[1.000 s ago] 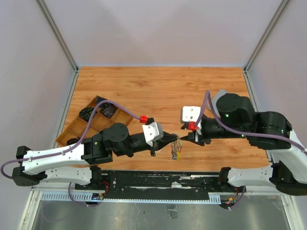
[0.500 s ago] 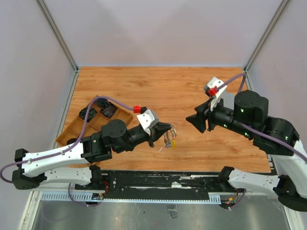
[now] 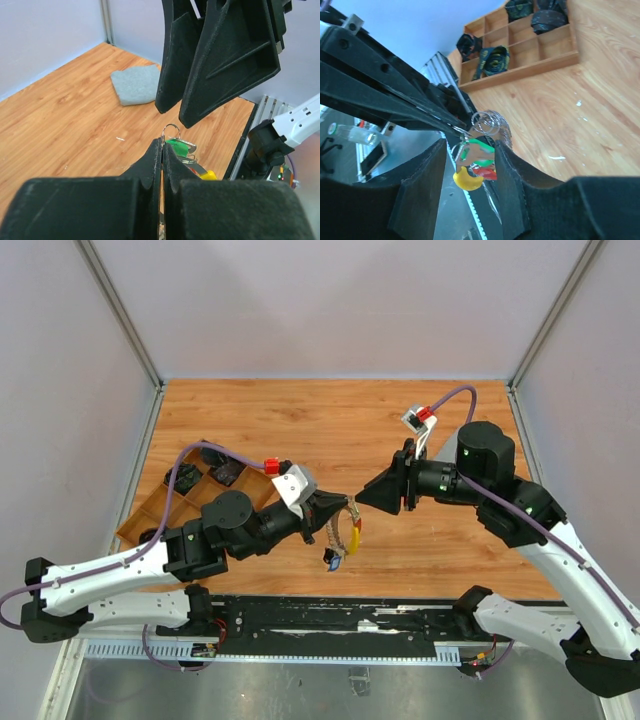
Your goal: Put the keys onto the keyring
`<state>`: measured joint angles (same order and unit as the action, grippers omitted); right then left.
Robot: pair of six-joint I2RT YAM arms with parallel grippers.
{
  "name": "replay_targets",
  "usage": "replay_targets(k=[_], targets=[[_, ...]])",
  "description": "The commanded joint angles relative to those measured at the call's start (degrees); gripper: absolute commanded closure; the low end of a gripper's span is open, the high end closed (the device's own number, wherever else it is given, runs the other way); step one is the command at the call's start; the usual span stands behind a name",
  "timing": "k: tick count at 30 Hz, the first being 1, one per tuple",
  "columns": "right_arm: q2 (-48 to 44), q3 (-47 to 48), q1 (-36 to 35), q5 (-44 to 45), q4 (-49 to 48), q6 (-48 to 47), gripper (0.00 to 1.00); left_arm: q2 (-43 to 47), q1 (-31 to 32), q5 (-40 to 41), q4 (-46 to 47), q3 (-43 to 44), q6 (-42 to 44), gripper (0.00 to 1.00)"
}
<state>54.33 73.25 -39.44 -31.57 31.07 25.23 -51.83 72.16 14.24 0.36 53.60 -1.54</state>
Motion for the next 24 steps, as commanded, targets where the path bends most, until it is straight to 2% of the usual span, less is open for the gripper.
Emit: replay_targets(k=[1, 4, 12, 14, 18, 24], targets=[[-0.88, -1.72, 0.96, -5.24, -7.46, 5.13, 0.57, 1.33, -0.26, 0.07, 5.01, 0.38, -0.09, 1.0], [-0.64, -1.96, 0.95, -5.2, -7.76, 5.27, 0.6, 1.45, -0.27, -0.29, 5.05, 0.53, 0.18, 1.0], [-0.27, -2.26, 0.94, -5.93, -7.75, 5.41, 0.78, 1.71, -0.26, -0.31, 5.35, 0.54, 0.37, 0.99], [-0.35, -2.52, 0.96, -5.96, -7.7, 5.48, 0.78, 1.65, -0.27, -0.46, 5.37, 0.53, 0.39, 0.99], [-0.27, -2.92, 0.95, -5.62, -6.93, 5.18, 0.69, 1.88, -0.27, -0.7, 5.36, 0.54, 0.43, 1.0], [0.06, -3.13, 0.94, -6.18, -6.76, 5.09, 0.71, 2.33, -0.27, -0.7, 5.33, 0.37, 0.54, 1.0]])
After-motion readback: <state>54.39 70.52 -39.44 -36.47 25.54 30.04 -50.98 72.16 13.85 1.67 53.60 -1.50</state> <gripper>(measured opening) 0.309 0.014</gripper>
